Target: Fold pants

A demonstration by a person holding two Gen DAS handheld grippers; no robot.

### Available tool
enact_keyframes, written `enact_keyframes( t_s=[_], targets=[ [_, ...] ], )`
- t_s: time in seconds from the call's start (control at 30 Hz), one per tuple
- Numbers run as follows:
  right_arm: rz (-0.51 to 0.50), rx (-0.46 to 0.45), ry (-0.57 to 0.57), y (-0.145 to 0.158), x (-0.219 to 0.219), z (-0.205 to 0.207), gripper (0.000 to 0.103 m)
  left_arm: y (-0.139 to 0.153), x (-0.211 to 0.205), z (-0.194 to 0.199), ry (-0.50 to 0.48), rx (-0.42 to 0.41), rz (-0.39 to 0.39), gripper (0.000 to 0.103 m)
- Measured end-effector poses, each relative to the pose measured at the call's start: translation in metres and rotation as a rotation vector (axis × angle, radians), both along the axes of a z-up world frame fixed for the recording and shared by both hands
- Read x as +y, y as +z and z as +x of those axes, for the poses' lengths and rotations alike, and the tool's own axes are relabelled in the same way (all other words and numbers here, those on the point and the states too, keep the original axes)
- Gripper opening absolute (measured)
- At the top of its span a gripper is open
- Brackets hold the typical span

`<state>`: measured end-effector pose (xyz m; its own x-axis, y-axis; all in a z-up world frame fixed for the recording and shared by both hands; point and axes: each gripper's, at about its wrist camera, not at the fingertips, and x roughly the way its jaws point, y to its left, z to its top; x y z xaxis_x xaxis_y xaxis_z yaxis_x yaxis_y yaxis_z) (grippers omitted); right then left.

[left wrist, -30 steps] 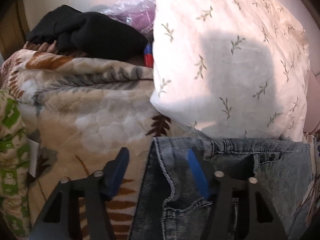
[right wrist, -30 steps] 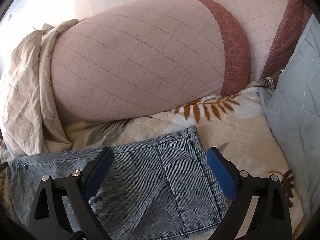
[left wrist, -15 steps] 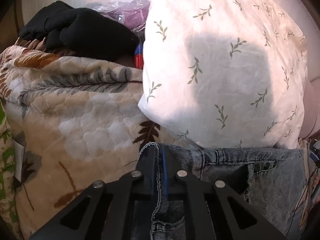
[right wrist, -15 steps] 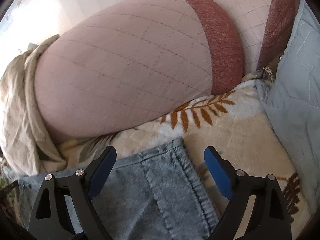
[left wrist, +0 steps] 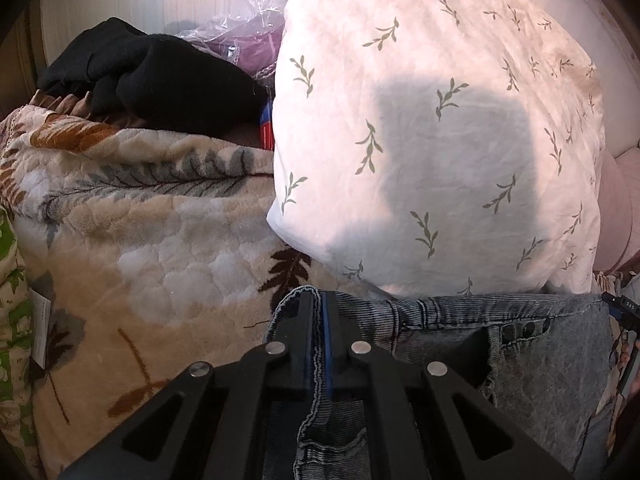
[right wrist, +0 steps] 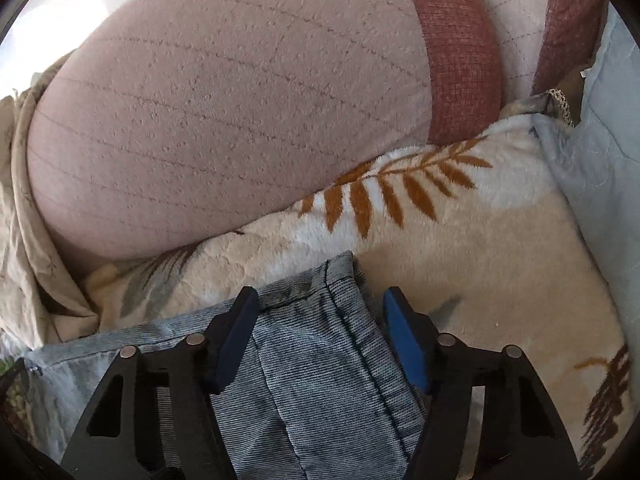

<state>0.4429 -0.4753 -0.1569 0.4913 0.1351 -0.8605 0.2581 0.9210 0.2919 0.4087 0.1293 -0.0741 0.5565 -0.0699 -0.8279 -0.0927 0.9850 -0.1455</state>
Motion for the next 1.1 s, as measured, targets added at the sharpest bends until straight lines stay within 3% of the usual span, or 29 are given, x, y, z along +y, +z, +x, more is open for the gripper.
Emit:
enact_keyframes(
  t_s=[0.1,0.17,0.27,0.63,0.8,0.97,1.1],
  targets=[
    [-0.068,0.01,0.024,0.001,0.009,0.004,0.05,0.005,-0.001,-0.005,-0.004,-0.01,0.004,0.005],
    [-0.072,0.002,0.032,0.004,0.013,0.004,0.024,0.009,-0.004,-0.008,0.0,-0.02,-0.001,0.005],
    [-0.098,-0.018,0.054,0.013,0.023,-0.003,0.017,0.016,-0.003,-0.013,0.008,-0.029,-0.024,0.005],
    [-0.061,-0.234,0.047,0.095,0.019,-0.087,0.015,0.09,0.029,-0.086,-0.012,-0.145,-0.148,0.005],
    [-0.027,-0.274,0.046,0.105,-0.001,-0.138,0.015,0.113,0.027,-0.143,-0.05,-0.178,-0.18,0.005],
    [-0.002,-0.268,0.036,0.116,-0.009,-0.197,0.015,0.111,0.038,-0.203,-0.058,-0.17,-0.202,0.005],
    [0.041,-0.234,-0.005,0.113,-0.023,-0.243,0.015,0.094,0.051,-0.256,-0.038,-0.133,-0.247,0.005]
  ],
)
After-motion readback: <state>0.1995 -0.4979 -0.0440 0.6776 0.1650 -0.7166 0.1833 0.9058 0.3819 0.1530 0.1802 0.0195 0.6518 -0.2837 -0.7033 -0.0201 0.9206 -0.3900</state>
